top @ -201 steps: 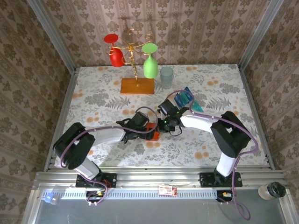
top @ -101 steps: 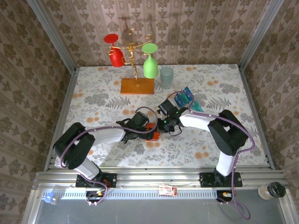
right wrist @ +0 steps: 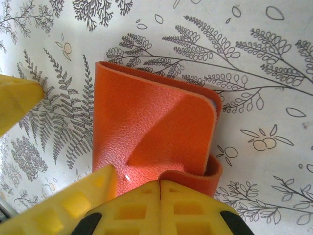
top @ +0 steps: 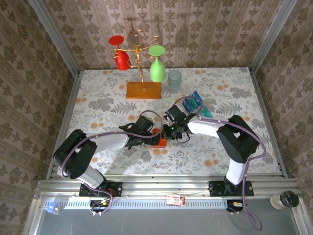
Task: Put the credit cards into the card holder
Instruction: Close the button on the card holder.
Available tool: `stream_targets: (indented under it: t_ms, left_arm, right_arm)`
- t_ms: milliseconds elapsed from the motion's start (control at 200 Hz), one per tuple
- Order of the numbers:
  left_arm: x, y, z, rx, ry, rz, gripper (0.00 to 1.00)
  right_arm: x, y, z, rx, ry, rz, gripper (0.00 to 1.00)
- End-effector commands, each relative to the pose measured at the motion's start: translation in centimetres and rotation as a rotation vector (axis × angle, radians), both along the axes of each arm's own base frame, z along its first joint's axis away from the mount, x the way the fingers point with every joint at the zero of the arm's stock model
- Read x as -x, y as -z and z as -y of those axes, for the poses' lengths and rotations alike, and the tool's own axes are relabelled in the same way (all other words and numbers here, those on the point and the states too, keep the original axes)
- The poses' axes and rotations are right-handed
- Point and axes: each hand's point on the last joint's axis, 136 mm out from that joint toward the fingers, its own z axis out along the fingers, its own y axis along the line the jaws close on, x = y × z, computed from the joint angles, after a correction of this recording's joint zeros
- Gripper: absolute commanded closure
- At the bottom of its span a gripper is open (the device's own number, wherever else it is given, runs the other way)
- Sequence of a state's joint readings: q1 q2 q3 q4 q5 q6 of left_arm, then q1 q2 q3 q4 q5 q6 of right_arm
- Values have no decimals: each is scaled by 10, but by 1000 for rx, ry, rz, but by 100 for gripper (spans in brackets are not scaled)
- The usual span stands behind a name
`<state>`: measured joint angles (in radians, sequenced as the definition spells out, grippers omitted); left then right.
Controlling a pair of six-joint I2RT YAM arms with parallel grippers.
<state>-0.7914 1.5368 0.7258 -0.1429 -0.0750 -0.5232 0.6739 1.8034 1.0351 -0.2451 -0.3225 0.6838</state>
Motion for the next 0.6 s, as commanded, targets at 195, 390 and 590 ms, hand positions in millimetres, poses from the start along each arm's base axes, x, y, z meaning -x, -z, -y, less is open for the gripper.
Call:
stream_targets:
  t_ms: [195, 390, 590]
  left_arm:
    - [19, 23, -19, -29, -18, -93, 0]
    - [24, 34, -17, -53, 7, -111, 0]
    - [29, 44, -17, -86, 23, -133, 0]
  right_arm:
    - [18, 36, 21, 134, -3, -61, 100]
    - [18, 43, 29, 140, 37, -88, 100]
    - [21, 58, 46, 108, 128, -158, 100]
